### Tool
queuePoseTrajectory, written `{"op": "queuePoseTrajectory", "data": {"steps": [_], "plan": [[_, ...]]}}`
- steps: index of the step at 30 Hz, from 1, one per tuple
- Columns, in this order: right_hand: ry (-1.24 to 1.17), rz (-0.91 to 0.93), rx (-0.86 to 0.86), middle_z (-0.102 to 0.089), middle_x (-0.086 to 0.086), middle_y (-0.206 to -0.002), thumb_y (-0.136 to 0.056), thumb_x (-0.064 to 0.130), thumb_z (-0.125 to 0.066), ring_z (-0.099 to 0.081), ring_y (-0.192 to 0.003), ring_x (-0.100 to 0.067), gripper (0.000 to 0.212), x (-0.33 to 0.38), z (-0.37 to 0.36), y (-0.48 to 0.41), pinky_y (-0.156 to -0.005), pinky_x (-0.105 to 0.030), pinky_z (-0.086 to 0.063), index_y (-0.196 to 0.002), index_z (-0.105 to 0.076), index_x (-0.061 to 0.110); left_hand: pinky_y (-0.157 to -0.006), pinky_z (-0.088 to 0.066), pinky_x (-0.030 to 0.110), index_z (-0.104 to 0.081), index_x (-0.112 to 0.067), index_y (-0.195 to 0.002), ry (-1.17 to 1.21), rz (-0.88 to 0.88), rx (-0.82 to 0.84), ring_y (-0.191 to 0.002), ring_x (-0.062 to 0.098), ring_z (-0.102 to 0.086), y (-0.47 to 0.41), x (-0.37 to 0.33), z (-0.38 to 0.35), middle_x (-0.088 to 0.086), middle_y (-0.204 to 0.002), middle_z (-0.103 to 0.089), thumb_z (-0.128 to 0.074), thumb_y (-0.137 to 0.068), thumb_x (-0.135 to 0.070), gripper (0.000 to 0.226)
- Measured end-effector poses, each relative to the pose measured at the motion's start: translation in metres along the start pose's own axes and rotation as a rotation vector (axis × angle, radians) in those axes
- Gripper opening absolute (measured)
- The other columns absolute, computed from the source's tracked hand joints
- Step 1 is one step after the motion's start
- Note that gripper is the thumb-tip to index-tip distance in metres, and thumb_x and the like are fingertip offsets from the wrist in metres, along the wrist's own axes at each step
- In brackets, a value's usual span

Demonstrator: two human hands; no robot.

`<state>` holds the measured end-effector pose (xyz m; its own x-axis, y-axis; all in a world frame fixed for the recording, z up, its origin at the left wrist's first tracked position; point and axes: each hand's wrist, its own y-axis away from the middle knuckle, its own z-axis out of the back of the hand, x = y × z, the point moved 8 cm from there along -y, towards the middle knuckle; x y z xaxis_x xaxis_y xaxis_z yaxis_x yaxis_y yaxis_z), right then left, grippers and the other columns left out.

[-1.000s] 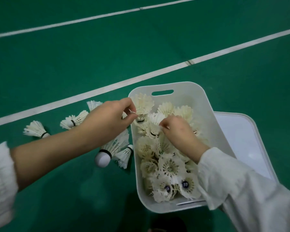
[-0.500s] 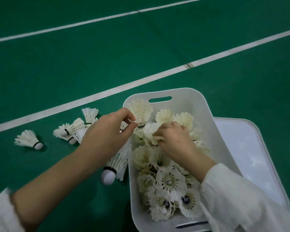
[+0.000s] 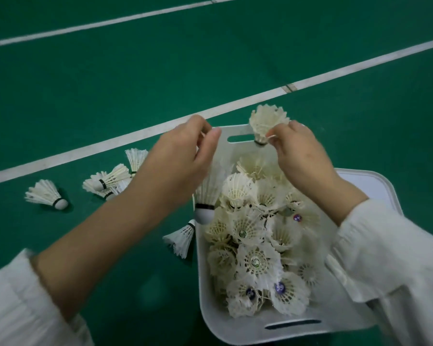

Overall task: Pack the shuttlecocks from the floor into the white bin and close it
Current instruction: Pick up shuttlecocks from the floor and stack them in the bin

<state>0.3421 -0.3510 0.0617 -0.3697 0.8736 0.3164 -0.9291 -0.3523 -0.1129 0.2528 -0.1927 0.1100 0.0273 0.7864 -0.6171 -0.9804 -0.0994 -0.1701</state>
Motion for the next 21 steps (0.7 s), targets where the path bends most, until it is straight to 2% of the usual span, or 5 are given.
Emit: {"op": "queuePoseTrajectory", "data": {"steps": [4, 9, 15, 18, 21], "plan": [[0.171, -0.044, 0.270, -0.048, -0.012, -0.111, -0.097, 0.018, -0.038, -0.045, -0.108, -0.029, 0.023, -0.007, -0.060, 0.004, -0.094, -0.044, -0.037, -0.114, -0.053, 0.012, -0.062, -0.041, 0.013, -0.052, -0.020, -0.087, -0.029, 0.020, 0.124, -0.069, 0.005, -0.053, 0.010, 0.009, -0.013, -0.006, -0.078, -0.057, -0.043, -0.092, -0.040, 0.022], [0.252, -0.108, 0.467, -0.043, -0.013, -0.126, -0.099, 0.036, -0.029, -0.036, -0.123, -0.030, 0.037, -0.017, -0.089, 0.007, -0.102, -0.050, -0.030, -0.122, -0.050, 0.017, -0.077, -0.046, 0.030, -0.055, -0.017, -0.089, -0.101, -0.022, 0.230, -0.083, 0.014, -0.054, 0.018, 0.022, -0.032, -0.005, -0.090, -0.054, -0.052, -0.091, -0.016, 0.004], [-0.182, -0.001, 0.225, -0.046, 0.000, -0.125, -0.094, 0.025, -0.047, -0.047, -0.115, -0.016, 0.039, 0.016, -0.022, 0.018, -0.096, -0.033, -0.041, -0.133, -0.043, 0.030, -0.077, -0.041, 0.022, -0.064, -0.016, -0.088, -0.046, -0.095, 0.171, -0.083, 0.010, -0.053, 0.015, 0.019, -0.027, -0.007, -0.091, -0.055, -0.057, -0.089, -0.010, 0.009], [-0.353, 0.156, 0.335, -0.056, 0.011, -0.103, -0.090, 0.029, -0.055, -0.056, -0.091, -0.005, 0.034, 0.051, -0.013, 0.050, -0.076, -0.021, -0.045, -0.122, -0.049, 0.036, -0.075, -0.043, 0.023, -0.064, -0.016, -0.085, 0.034, -0.143, 0.155, -0.079, 0.010, -0.055, 0.018, 0.011, -0.027, -0.005, -0.087, -0.057, -0.060, -0.087, -0.010, 0.007], [-0.341, 0.174, 0.270, -0.059, 0.008, -0.093, -0.090, 0.028, -0.055, -0.055, -0.086, -0.009, 0.011, 0.056, -0.021, 0.063, -0.072, -0.025, -0.042, -0.097, -0.062, 0.023, -0.077, -0.046, 0.029, -0.063, -0.017, -0.088, 0.019, -0.202, 0.244, -0.081, 0.010, -0.055, 0.027, 0.007, -0.036, -0.006, -0.088, -0.056, -0.059, -0.088, -0.015, 0.004]]}}
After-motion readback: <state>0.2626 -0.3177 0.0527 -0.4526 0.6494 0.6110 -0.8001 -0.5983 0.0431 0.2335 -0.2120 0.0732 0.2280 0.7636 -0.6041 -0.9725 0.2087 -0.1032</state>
